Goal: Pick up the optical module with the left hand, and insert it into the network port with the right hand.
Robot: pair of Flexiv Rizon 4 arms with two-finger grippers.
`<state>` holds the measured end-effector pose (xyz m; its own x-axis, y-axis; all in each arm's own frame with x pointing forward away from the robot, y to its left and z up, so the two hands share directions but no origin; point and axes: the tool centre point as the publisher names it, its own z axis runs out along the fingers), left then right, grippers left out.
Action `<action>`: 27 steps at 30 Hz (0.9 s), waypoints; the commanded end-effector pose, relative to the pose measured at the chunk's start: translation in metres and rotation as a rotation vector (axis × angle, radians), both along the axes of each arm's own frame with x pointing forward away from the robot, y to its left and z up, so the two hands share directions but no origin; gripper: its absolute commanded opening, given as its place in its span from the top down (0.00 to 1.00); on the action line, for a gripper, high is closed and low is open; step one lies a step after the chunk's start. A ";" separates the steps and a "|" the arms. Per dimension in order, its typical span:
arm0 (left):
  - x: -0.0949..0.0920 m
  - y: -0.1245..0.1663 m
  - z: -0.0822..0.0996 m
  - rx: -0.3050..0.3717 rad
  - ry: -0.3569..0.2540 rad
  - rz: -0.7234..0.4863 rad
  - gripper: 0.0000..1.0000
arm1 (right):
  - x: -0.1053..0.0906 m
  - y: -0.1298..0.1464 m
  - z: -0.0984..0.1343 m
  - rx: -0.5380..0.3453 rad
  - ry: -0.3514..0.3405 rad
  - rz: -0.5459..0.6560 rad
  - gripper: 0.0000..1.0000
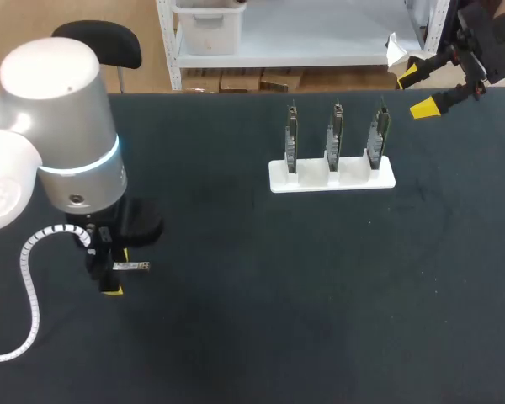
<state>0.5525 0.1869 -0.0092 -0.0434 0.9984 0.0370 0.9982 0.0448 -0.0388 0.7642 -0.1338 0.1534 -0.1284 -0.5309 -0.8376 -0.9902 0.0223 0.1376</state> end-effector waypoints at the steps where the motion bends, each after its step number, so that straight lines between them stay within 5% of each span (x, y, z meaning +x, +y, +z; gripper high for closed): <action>1: 0.000 0.000 -0.001 0.003 0.000 0.005 1.00 | 0.002 0.000 0.000 0.001 0.001 0.002 0.00; 16: 0.004 0.005 0.002 0.000 -0.004 0.062 1.00 | 0.002 0.000 0.000 0.001 0.001 0.002 0.00; 20: 0.022 0.009 0.027 -0.072 -0.056 0.133 1.00 | 0.002 0.000 0.000 0.001 0.001 0.002 0.00; 27: 0.074 0.009 0.102 -0.296 -0.199 0.219 1.00 | 0.002 0.000 0.000 0.001 0.001 0.002 0.00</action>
<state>0.6252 0.1834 0.0611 -0.2450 0.9561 -0.1608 0.9608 0.2616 0.0916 0.7642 -0.1338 0.1534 -0.1284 -0.5310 -0.8376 -0.9902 0.0223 0.1376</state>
